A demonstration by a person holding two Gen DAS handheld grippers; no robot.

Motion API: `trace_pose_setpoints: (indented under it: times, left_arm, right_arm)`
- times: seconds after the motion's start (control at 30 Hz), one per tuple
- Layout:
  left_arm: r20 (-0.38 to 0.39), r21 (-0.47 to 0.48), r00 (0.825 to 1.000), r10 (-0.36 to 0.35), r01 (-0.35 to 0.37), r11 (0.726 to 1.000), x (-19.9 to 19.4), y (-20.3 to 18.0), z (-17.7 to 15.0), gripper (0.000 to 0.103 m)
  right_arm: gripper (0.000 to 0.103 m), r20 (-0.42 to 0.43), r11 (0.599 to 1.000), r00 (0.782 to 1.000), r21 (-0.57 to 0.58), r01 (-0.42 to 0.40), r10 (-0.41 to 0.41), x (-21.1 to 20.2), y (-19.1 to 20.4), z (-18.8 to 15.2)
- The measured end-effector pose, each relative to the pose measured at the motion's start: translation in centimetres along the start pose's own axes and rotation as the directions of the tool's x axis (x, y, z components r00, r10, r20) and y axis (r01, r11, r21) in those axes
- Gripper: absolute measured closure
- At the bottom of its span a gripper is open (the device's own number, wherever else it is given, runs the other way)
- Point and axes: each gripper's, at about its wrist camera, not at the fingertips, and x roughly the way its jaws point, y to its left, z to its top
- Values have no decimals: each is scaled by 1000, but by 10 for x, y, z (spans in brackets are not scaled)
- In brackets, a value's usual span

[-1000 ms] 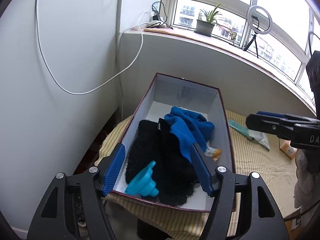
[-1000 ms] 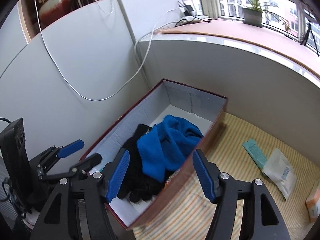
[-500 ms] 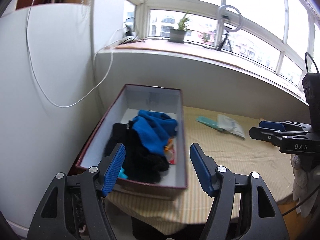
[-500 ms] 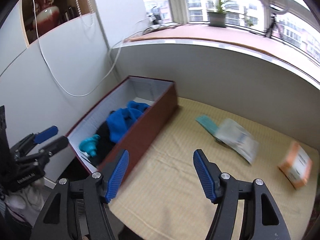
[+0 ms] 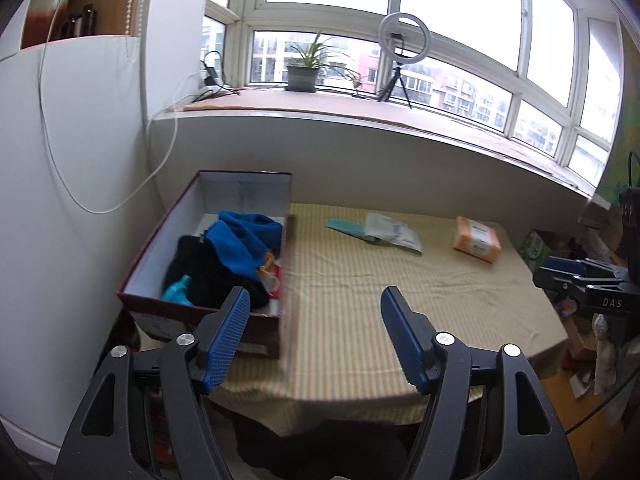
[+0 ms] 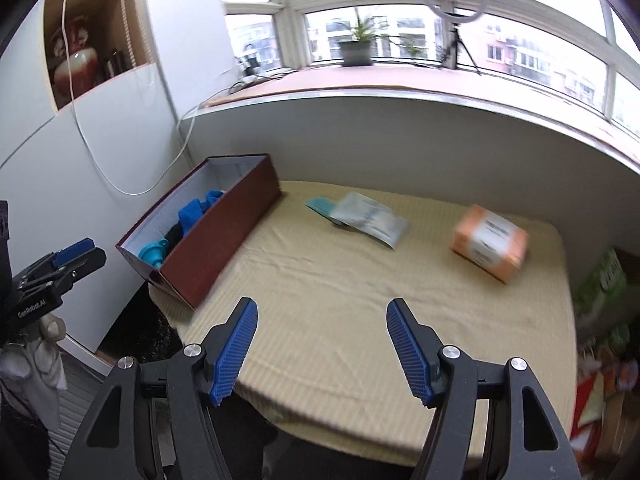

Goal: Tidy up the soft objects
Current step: 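Move both tools over the mattress toward the orange tissue pack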

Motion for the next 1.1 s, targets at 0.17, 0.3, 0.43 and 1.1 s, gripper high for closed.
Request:
trace_pose_setpoints:
  times: [0.17, 0.3, 0.43, 1.1]
  left_arm:
    - [-48, -1, 997, -66, 66, 998, 8, -22, -7, 30]
    - [-97, 3, 990, -102, 102, 995, 32, -43, -5, 30]
    - [-143, -6, 980, -138, 139, 990, 59, -61, -1, 30]
    - [-318, -12, 908, -271, 282, 959, 219, -153, 9, 30]
  right_arm:
    - [24, -3, 997, 999, 76, 35, -35, -26, -35, -22]
    - [24, -41, 992, 998, 122, 46, -41, -28, -64, -30]
    - [24, -55, 984, 997, 166, 67, -59, -21, -94, -28]
    - [24, -82, 940, 997, 340, 19, 9, 109, -272, 60]
